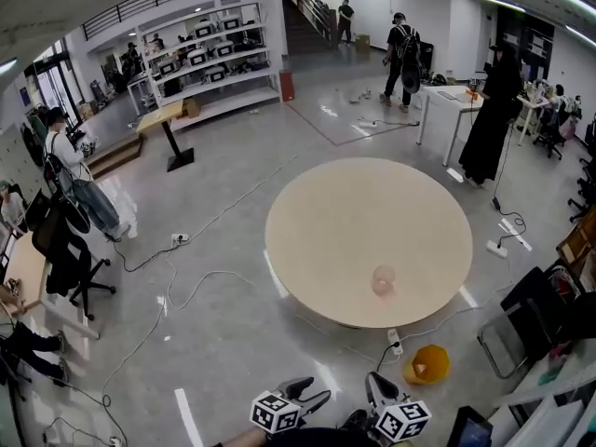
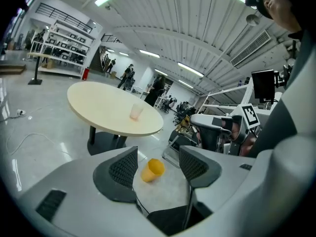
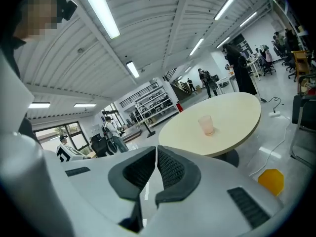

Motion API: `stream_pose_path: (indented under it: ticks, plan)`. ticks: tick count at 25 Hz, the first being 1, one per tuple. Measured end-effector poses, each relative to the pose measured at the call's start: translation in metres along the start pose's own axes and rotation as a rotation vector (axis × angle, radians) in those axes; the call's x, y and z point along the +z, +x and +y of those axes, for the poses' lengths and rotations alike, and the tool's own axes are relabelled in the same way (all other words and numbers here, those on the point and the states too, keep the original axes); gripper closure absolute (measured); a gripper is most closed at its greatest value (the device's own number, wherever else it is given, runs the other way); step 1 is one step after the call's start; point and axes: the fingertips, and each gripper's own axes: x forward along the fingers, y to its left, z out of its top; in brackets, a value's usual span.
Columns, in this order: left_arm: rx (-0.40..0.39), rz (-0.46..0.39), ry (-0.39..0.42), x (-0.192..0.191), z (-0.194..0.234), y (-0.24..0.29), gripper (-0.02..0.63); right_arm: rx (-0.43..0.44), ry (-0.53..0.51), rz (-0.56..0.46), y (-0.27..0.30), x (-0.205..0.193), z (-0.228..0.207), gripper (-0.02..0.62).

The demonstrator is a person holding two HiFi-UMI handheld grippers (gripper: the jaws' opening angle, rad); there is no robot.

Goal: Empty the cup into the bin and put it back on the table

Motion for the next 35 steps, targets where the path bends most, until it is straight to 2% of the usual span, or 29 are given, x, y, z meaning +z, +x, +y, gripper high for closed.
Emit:
stream_pose_path:
  ticks: [7, 16, 27, 32, 35]
  plan:
    - [0.022, 0.026, -0.023, 0.003, -0.030, 0.053, 0.328, 0.021, 0.047, 0.014, -0.019, 0.017, -0.061, 0.577]
    - [-0.003, 0.043, 0.039, 0.018, -0.070, 0.115, 0.328, -0.024, 0.119, -0.031, -0.048, 0.040, -0.133, 0.577]
    - [0.004, 0.047, -0.010, 0.019, -0.052, 0.132, 0.328, -0.021, 0.116, 0.009, -0.028, 0.035, -0.147, 0.577]
    - [-0.038, 0.063, -0.001, 0.040, -0.027, 0.155, 0.328, -0.083, 0.077, -0.012, -0.006, 0.055, -0.163, 0.577]
    - [-0.087, 0.072, 0.035, 0.065, -0.015, 0.172, 0.328, -0.128, 0.074, -0.035, 0.012, 0.072, -0.175, 0.577]
